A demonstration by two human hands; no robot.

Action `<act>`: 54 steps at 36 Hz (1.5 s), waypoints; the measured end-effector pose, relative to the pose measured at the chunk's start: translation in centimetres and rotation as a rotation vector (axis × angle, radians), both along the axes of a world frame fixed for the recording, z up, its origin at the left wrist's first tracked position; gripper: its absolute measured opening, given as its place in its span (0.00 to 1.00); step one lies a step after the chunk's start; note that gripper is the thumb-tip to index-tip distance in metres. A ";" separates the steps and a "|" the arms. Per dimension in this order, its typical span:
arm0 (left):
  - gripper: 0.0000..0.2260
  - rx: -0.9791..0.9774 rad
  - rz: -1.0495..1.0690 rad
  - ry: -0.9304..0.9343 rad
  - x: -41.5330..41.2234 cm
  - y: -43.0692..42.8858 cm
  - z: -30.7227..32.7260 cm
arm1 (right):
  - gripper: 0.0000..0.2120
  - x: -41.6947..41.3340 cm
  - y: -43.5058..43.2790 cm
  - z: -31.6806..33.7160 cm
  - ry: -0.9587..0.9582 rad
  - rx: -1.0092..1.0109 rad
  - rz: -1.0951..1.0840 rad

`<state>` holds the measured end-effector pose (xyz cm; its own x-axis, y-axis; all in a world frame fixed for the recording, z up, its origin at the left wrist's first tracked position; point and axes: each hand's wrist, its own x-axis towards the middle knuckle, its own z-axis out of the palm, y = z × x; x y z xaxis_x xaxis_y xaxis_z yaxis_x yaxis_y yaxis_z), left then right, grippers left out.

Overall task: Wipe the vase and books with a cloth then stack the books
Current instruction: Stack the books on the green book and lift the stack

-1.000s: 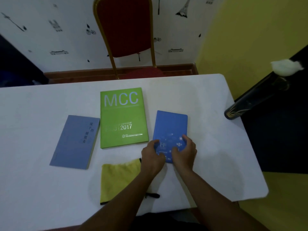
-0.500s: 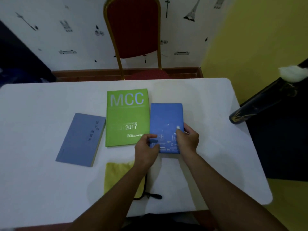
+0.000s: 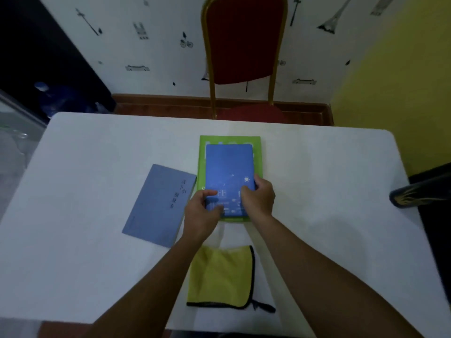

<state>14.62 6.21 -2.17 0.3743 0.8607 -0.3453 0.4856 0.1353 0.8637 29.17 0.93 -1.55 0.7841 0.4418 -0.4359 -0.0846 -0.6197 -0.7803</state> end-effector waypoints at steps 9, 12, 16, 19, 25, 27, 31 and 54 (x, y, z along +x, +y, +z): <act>0.20 0.123 -0.106 0.027 -1.5 0.8 -1.7 | 0.33 -3.8 -0.6 -1.9 -0.344 -0.210 0.174; 0.19 0.097 -0.120 0.012 -1.5 1.1 -1.8 | 0.32 -4.0 -0.7 -2.2 -0.357 -0.188 0.173; 0.18 0.045 -0.101 -0.020 -2.1 2.1 -1.8 | 0.31 -3.6 -0.8 -2.4 -0.363 -0.153 0.210; 0.17 0.047 -0.087 -0.040 -3.0 3.1 -1.6 | 0.30 -3.7 -0.9 -2.3 -0.412 -0.146 0.204; 0.14 0.211 0.008 0.039 -6.9 5.5 -1.4 | 0.26 -8.3 0.4 -1.0 -0.610 0.141 0.252; 0.16 0.247 -0.012 0.134 -8.7 6.2 -1.7 | 0.21 -10.9 1.0 -0.5 -0.520 0.248 0.263; 0.22 0.285 -0.087 0.312 -13.1 7.2 -3.3 | 0.19 -16.2 1.5 -0.8 -0.350 0.237 0.366; 0.19 -0.044 0.097 0.202 -16.7 10.0 -1.7 | 0.42 -21.7 1.5 -2.9 0.082 0.067 0.337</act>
<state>-2.04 16.18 -3.86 0.2104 0.8715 -0.4429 0.6308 0.2251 0.7426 7.50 2.45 -4.42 0.5530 0.6993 -0.4528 0.0515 -0.5712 -0.8192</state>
